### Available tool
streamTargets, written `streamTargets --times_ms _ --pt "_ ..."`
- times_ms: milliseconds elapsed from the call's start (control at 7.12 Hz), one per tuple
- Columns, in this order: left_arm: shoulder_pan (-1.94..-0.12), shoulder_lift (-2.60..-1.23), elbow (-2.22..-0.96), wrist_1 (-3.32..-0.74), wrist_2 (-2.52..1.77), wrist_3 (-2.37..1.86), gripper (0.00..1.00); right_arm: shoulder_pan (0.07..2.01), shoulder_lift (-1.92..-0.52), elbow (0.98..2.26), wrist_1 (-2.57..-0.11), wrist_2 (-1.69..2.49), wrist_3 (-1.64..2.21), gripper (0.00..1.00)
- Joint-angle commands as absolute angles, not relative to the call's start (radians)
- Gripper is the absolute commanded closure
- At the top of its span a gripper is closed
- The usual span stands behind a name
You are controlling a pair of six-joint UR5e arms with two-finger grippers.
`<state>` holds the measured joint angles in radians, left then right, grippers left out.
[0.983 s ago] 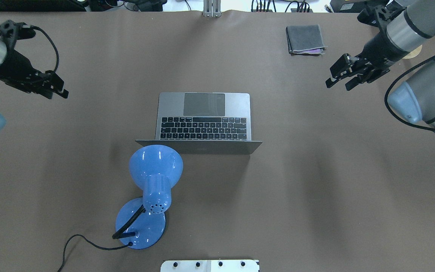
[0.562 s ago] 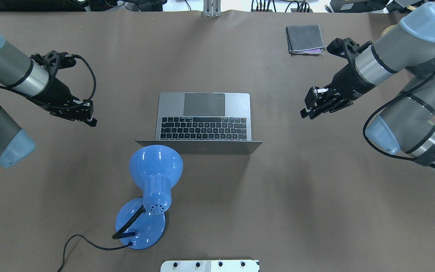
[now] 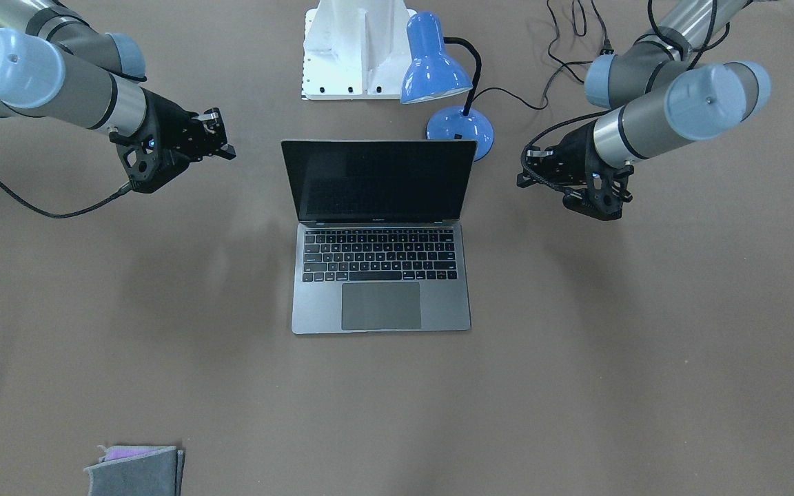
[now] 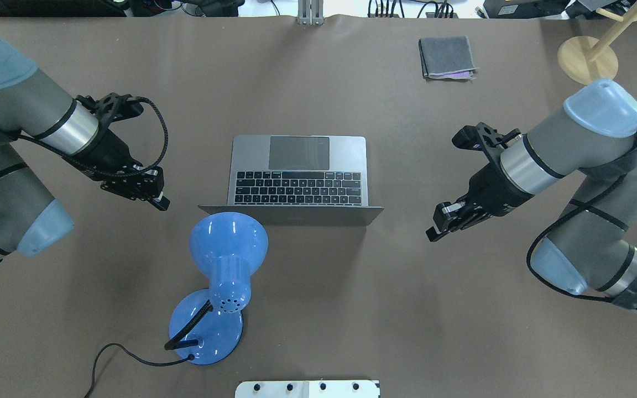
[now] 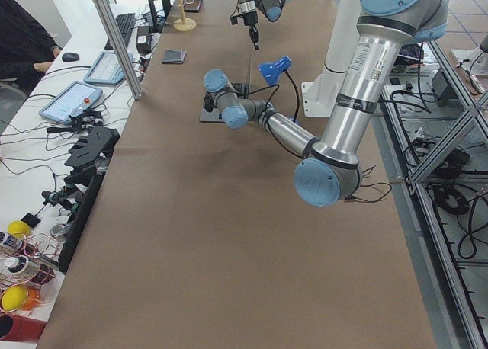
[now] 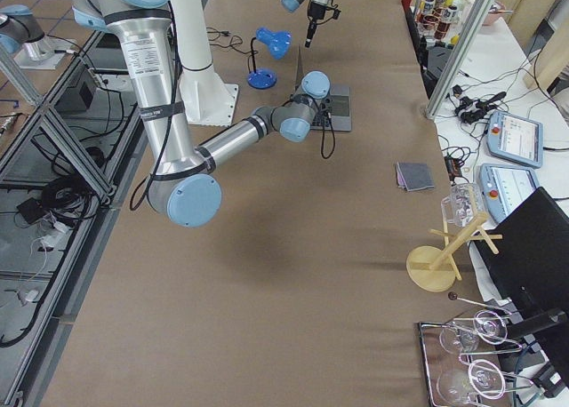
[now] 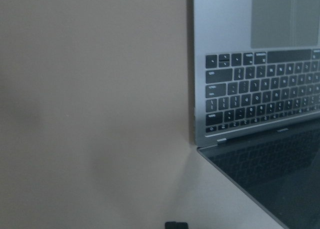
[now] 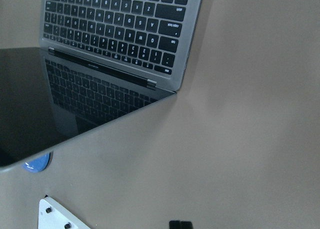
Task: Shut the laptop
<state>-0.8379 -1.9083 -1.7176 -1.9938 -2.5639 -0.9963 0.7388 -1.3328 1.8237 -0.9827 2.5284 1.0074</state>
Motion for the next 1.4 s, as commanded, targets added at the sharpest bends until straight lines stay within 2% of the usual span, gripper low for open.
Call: streamTargets --times_ms 0,421,1264 --pt "-0.793 -1.953 -1.718 -1.994 -2.566 -1.081 1.0 0.689 -1.33 1.847 -0.948 2.523 1.008 1.0" --pt "-0.767 -1.967 -1.72 -1.996 -2.566 -1.098 1.0 0.663 -1.325 1.848 -0.933 2.52 1.008 1.0" --pt "-0.764 -1.912 -1.773 -1.996 -2.569 -1.094 1.0 0.663 -1.325 1.85 -0.933 2.51 1.009 1.0"
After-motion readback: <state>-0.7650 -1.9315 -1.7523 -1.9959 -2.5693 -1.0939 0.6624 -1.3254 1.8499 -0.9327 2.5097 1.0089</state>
